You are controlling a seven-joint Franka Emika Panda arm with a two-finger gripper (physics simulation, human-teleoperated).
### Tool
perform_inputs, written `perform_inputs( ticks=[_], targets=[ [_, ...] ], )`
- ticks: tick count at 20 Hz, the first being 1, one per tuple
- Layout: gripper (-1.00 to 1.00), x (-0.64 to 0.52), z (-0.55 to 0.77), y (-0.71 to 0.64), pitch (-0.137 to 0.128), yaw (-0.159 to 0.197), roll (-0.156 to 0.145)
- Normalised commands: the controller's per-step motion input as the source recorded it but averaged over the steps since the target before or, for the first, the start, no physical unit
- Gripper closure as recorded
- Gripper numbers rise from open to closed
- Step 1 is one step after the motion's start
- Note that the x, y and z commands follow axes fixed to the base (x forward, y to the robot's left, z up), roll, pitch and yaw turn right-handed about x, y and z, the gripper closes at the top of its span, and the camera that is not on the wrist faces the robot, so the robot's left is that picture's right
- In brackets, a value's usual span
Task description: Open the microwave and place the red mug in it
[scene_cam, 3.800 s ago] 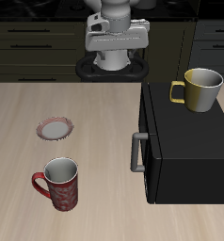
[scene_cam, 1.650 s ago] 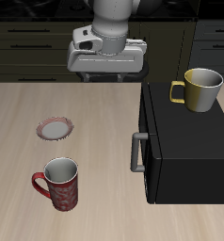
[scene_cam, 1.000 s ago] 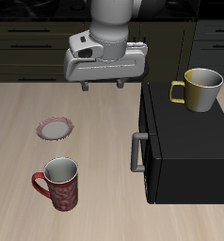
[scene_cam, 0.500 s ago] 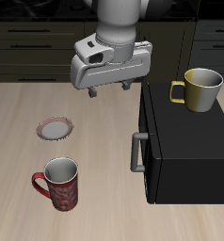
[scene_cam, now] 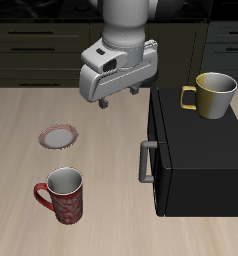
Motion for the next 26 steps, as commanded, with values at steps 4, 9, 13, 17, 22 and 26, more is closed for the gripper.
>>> perform_inputs(
  ticks=[4,9,13,17,22,26],
  targets=[
    [-1.0,0.07,0.06,0.09,-0.021,0.145,0.059],
    [-1.0,0.17,0.02,0.05,-0.083,0.289,0.065],
    [-1.0,0.04,0.1,-0.03,-0.055,0.116,-0.015],
    [-1.0,0.0,-0.07,0.04,-0.019,0.123,0.004],
    [-1.0,-0.02,-0.18,-0.03,-0.022,0.173,0.005],
    [-1.0,-0.01,0.05,-0.07,-0.08,0.198,-0.008]
  ],
)
